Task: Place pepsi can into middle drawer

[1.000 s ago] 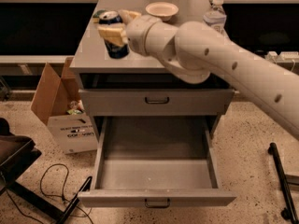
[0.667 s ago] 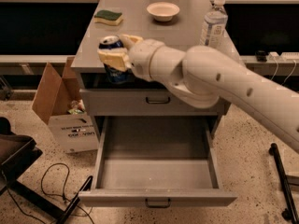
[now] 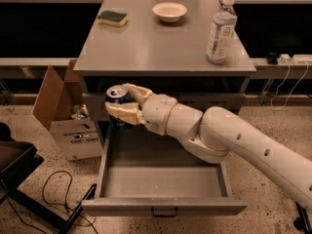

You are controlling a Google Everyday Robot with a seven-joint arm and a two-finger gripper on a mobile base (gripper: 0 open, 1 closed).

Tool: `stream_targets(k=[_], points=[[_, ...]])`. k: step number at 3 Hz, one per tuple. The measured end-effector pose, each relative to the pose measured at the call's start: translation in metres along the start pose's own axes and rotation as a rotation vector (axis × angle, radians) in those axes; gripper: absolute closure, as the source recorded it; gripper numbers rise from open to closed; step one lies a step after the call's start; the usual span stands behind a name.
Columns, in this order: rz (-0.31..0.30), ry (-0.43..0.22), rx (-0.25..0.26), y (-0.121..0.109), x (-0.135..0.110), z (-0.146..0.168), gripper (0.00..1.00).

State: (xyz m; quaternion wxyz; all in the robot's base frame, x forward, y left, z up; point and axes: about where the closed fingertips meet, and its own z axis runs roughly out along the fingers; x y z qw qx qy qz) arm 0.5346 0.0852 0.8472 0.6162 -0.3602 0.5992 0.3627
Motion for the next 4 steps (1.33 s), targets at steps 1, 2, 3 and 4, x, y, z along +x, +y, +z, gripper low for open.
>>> stream_targets(k=[1,2,3,4], points=[[-0.006,0.002,-0.001,0.001,-0.002,0.001,1.0],[-0.03,0.044,-0.021,-0.014,0.013,-0.006,1.0],[-0.088,0.119,-0.071,-0.039,0.03,-0.01,1.0],[-0.155,0.188,-0.126,-0.096,0.054,-0.022,1.0]])
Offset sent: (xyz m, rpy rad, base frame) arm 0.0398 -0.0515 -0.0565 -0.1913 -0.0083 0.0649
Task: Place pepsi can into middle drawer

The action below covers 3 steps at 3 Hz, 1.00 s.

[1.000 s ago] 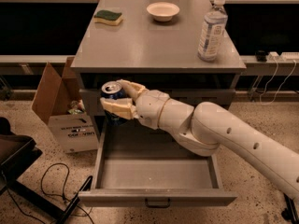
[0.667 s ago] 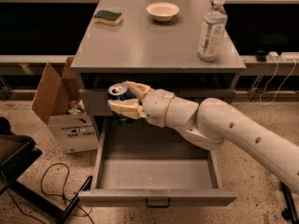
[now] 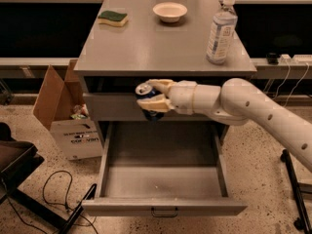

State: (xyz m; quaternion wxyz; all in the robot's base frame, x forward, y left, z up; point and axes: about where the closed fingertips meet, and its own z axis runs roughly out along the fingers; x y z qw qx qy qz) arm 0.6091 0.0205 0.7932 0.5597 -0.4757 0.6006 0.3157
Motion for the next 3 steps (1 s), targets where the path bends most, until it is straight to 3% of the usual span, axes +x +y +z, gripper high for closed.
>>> stream_targets(k=[1,2,3], points=[[-0.032,0.069,-0.094,-0.01,0.051,-0.028,1.0],[-0.027,0.067,-0.175,0.011,0.052,-0.032,1.0],[-0.027,0.067,-0.175,0.011,0.052,-0.031,1.0]])
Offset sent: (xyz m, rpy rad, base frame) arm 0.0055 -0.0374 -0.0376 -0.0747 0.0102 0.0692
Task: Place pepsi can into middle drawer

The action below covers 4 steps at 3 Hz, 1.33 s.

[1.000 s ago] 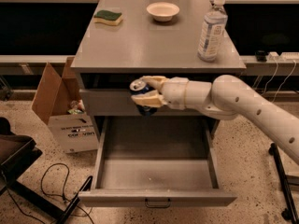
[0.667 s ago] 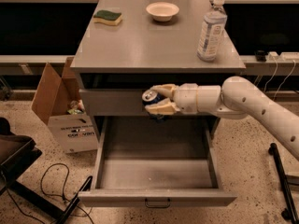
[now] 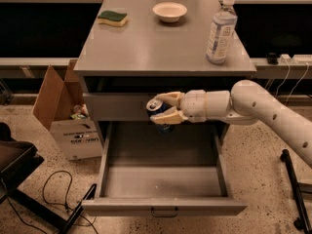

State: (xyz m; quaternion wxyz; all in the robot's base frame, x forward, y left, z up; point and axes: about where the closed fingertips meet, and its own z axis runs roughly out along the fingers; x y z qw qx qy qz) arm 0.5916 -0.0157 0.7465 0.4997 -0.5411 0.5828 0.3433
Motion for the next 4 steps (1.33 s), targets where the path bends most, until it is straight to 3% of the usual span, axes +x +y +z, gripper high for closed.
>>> stream_targets(k=[1,2,3,4], points=[[0.046,-0.019,0.009,0.007,0.016,0.013,1.0],[0.109,-0.049,0.017,0.032,0.056,0.032,1.0],[0.128,-0.042,-0.011,0.055,0.121,0.062,1.0],[0.129,-0.021,-0.03,0.057,0.161,0.081,1.0]])
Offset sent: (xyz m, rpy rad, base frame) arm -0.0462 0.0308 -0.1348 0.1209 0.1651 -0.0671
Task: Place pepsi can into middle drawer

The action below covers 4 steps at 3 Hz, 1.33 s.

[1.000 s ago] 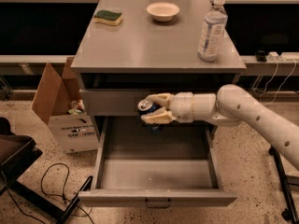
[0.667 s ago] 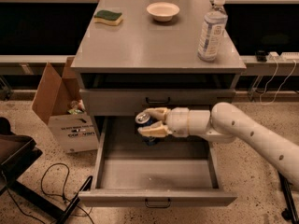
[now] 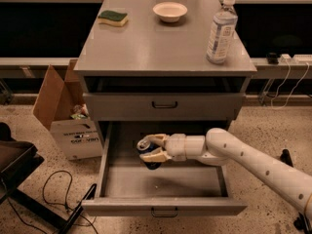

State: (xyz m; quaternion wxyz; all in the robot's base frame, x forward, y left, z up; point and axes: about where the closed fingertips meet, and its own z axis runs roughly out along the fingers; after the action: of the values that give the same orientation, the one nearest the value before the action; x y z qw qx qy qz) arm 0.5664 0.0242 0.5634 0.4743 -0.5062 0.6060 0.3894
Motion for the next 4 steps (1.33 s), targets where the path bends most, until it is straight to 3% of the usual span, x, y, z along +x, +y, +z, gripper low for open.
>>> stream_targets(k=[1,3,4], points=[[0.009,-0.015,0.025,-0.013,0.036,0.021,1.0],[0.059,-0.113,0.1,-0.012,0.088,0.076,1.0],[0.071,-0.122,0.099,-0.008,0.095,0.081,0.84]])
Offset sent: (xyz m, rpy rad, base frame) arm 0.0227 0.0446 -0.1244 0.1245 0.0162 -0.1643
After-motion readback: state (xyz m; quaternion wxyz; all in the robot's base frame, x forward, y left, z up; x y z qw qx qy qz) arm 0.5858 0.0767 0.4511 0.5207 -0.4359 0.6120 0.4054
